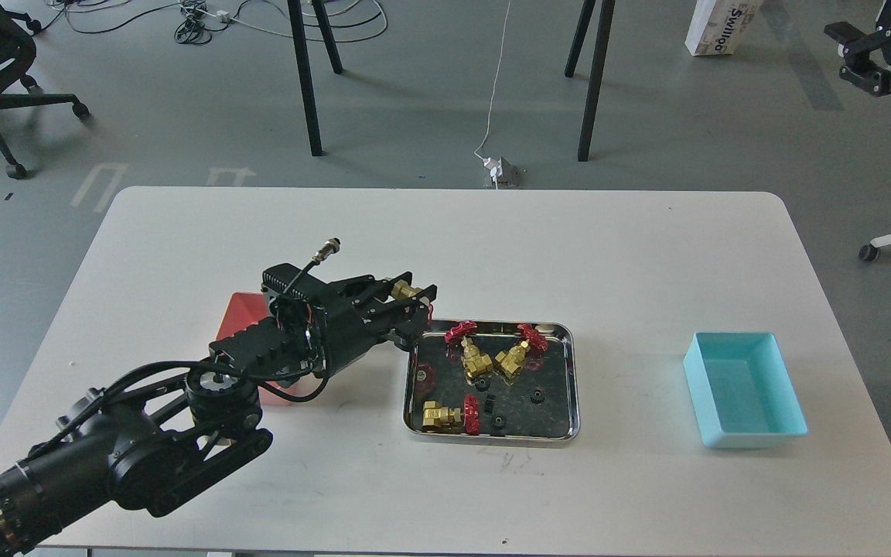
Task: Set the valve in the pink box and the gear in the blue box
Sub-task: 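Carry the valve with the left hand and release it into the pink box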
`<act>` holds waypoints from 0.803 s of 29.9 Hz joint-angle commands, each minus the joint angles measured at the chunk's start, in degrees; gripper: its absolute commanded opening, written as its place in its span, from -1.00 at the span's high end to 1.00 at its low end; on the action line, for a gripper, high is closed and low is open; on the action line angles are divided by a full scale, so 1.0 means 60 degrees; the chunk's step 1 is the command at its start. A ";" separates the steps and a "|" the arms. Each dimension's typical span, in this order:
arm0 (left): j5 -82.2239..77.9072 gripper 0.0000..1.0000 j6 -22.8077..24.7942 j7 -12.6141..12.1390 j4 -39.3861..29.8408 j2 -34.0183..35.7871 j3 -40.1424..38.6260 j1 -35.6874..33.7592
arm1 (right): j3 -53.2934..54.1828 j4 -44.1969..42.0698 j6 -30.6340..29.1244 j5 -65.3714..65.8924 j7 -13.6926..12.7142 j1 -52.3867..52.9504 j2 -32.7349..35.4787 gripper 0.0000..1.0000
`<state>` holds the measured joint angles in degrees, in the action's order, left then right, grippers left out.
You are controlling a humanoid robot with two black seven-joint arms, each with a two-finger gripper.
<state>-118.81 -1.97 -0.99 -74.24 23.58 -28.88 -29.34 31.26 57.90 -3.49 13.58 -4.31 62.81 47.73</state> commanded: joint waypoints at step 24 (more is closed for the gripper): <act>0.0686 0.62 -0.0520 0.0501 0.0491 0.2999 -0.0299 0.1580 | 0.0006 -0.0978 0.0186 -0.0124 -0.0102 0.2583 -0.0881 -0.98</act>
<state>-112.68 -3.65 1.00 -74.84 42.19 -30.53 -20.54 31.28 52.04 -2.36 12.83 -4.86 78.32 42.49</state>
